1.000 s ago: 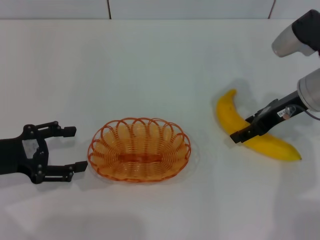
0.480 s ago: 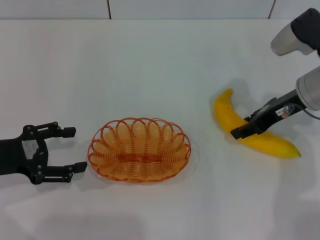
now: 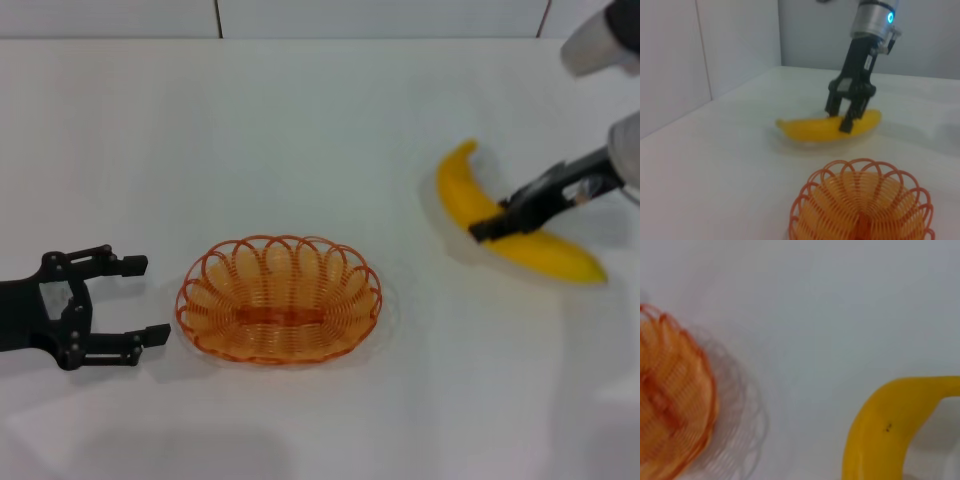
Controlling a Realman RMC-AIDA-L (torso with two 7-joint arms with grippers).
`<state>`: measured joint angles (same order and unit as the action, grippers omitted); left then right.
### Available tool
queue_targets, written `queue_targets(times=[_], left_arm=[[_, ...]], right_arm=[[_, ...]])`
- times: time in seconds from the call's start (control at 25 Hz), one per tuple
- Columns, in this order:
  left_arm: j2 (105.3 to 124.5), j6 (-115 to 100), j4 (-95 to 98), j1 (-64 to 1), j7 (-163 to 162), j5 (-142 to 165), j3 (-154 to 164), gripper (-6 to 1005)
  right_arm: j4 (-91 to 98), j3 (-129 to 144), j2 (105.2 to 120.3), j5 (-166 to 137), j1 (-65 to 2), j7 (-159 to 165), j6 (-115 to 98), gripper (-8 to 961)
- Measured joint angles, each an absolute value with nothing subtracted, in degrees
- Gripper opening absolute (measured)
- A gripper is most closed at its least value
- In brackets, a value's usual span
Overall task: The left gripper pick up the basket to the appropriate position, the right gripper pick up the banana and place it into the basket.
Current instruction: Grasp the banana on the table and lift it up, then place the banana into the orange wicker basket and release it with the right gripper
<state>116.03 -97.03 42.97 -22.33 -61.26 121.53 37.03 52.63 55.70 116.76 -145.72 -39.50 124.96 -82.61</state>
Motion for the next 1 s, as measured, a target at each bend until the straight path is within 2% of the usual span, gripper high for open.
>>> queue_targets(times=[0.2,0.48,0.64,1.0], left_arm=[[115.85,-97.03,42.98,-22.01,-61.26,121.67,36.75,881],[115.94,-96.88,42.98,-21.93,-60.96,121.78,36.71,881],[116.04,-96.86,42.98,-21.88,-60.92,121.73,36.73,881],[115.61,-96.69,40.81,-22.66,-60.85,121.71,36.74,880]], right_arm=[[62.29,51.01,116.79,-143.08,-37.56,124.23,-85.28,517],[69.86,51.05,116.83,-119.01,-30.24,110.58,-93.30,534],[69.94,56.38,117.13,-111.99,-29.82,106.64,-99.47,544],[70.14,78.16,117.04,-112.71,-31.83,108.70,-88.88,566]])
